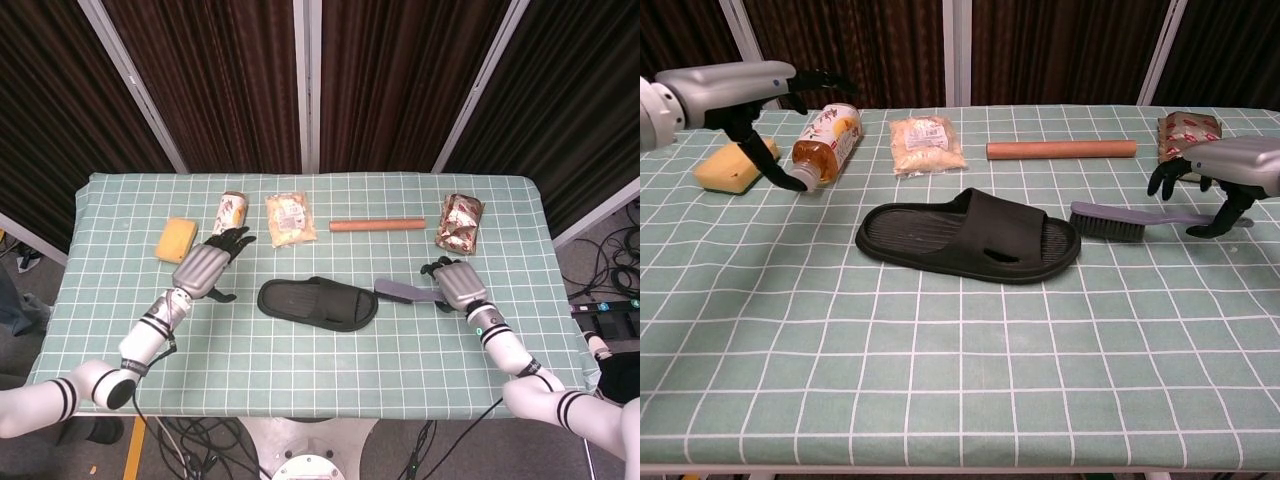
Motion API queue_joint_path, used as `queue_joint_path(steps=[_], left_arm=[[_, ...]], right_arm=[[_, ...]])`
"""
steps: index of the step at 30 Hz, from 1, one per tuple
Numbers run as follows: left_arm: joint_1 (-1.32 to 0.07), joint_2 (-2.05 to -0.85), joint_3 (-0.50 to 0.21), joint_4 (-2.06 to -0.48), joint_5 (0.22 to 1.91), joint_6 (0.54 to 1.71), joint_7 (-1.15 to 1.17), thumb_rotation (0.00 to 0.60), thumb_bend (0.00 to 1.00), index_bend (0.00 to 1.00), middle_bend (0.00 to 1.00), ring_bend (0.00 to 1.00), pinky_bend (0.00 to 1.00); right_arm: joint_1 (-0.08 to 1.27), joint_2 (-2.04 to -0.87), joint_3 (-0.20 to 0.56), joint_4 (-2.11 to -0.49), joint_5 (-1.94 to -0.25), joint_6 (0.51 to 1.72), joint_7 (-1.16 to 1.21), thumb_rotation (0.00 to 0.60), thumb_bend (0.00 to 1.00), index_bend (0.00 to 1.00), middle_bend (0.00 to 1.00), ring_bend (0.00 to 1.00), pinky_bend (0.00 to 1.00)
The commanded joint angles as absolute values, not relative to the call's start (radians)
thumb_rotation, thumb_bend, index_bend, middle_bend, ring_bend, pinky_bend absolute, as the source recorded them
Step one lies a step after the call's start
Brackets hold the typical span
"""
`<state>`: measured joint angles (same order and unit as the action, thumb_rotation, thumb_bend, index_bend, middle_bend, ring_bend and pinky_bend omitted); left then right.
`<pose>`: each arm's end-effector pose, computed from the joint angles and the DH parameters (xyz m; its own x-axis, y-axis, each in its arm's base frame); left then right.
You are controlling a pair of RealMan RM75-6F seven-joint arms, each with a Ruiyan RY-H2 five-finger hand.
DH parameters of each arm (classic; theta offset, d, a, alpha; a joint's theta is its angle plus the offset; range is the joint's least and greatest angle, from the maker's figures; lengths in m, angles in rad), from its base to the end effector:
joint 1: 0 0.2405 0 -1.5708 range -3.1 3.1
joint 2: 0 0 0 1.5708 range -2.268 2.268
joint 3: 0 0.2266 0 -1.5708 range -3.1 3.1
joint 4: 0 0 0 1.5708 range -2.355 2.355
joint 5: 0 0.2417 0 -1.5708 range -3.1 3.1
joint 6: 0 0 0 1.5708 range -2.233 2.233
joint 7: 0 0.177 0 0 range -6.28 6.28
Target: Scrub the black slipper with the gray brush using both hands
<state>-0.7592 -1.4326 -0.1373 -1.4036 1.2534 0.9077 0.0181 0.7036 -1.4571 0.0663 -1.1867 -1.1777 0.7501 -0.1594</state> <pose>-0.1450 0.3825 -0.0285 0.3848 0.2890 0.8766 0.8826 -0.3932 -0.2578 -0.2511 -0.3873 -0.0298 0.6031 -0.3825 0.7000 -0.7976 -0.2824 0.5330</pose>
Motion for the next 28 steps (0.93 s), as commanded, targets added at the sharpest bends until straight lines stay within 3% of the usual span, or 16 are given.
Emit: queue_joint_path(steps=[1, 8, 12, 20, 28], left_arm=[[-0.715, -1.371, -0.124, -1.448, 1.252, 0.946, 0.006, 0.600, 0.10, 0.13, 0.05, 0.00, 0.20], [-0.572, -1.224, -0.087, -1.519, 1.240, 1.112, 0.055, 0.600, 0.10, 0.13, 0.06, 0.00, 0.20], [-0.467, -1.174, -0.061, -1.532, 1.227, 1.222, 0.051, 0.600, 0.10, 0.13, 0.07, 0.00, 0.20], [-0.270, -1.140, 0.003, -1.551, 1.267, 1.438, 0.044, 0.600, 0.09, 0.13, 0.07, 0.00, 0.20], [-0.132, -1.161, 0.047, -1.611, 1.333, 1.604, 0.106, 0.600, 0.09, 0.13, 0.07, 0.00, 0.19]], right_arm=[[0.668, -1.372, 0.075, -1.287, -1.184, 0.805, -0.147, 0.600, 0.18, 0.00, 0.19, 0.07, 0.21], [0.540, -1.182, 0.064, -1.482, -1.232, 0.997, -0.098, 0.600, 0.20, 0.00, 0.22, 0.08, 0.20], [0.438, -1.114, 0.031, -1.547, -1.285, 1.128, -0.055, 0.600, 0.20, 0.00, 0.17, 0.07, 0.18], [0.253, -1.118, -0.036, -1.533, -1.418, 1.389, 0.011, 0.600, 0.18, 0.00, 0.11, 0.00, 0.11], [0.142, -1.120, -0.063, -1.528, -1.484, 1.523, 0.058, 0.600, 0.18, 0.00, 0.12, 0.00, 0.10]])
